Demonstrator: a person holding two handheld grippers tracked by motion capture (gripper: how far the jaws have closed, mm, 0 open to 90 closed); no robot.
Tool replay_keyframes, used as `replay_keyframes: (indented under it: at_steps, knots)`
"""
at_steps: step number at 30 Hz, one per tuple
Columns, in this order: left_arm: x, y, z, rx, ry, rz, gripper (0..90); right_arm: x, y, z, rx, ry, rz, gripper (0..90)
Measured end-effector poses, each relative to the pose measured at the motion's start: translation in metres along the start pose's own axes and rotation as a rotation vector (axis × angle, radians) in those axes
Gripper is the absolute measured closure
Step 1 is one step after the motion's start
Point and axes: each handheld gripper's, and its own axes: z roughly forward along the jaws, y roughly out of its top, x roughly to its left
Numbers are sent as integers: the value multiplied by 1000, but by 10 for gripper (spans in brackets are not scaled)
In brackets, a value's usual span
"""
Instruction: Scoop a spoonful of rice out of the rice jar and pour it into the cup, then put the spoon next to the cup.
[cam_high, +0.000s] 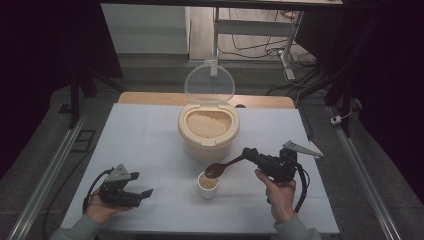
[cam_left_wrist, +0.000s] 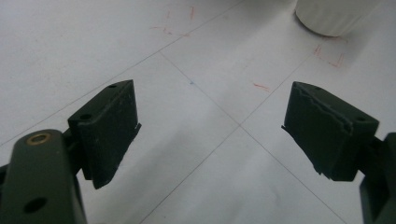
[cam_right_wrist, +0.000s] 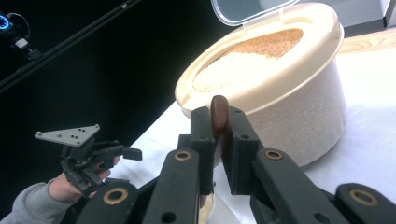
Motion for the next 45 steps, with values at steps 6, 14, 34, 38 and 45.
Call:
replay_keyframes:
  at_steps: [6,14,34,38,45]
  knots:
    - [0,0,0,2,1,0,174,1,3,-5,-16,5,-26,829]
    - [1,0,0,-1,-2,-2,175,2,11,-14,-22,2,-56,829]
    - [1,1,0,-14,11,-7,171,-2,29,-37,234,33,-165,829]
    - [1,1,0,-12,8,-5,171,-2,24,-24,310,51,-177,828]
    - [0,0,1,-5,3,-1,171,1,15,0,445,94,-204,828]
